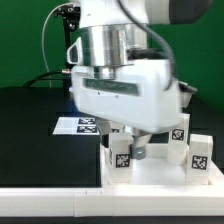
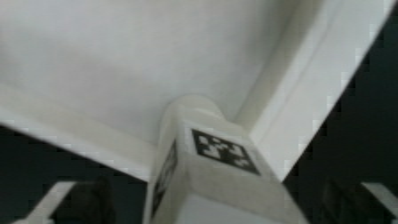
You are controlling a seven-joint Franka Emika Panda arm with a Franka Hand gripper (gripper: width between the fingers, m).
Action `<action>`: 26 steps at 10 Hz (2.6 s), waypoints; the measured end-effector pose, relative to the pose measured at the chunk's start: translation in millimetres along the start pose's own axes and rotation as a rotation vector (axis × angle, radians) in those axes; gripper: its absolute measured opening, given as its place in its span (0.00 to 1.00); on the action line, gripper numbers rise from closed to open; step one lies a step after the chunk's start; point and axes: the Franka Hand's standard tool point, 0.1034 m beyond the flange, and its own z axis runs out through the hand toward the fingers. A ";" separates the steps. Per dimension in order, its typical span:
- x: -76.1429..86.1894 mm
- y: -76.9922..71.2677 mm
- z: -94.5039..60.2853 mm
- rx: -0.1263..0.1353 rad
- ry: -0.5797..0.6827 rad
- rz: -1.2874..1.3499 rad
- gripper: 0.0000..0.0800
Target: Assemble square table
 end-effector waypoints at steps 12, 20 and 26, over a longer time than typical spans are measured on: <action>8.8 0.5 0.5 -0.012 0.052 -0.473 0.36; 12.8 11.4 0.7 0.010 0.036 0.442 0.36; 5.6 11.7 1.9 0.049 -0.064 1.015 0.37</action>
Offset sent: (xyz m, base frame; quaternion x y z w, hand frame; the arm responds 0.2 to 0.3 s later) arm 0.0000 0.0000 0.0000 0.0000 0.0000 -0.1296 0.9916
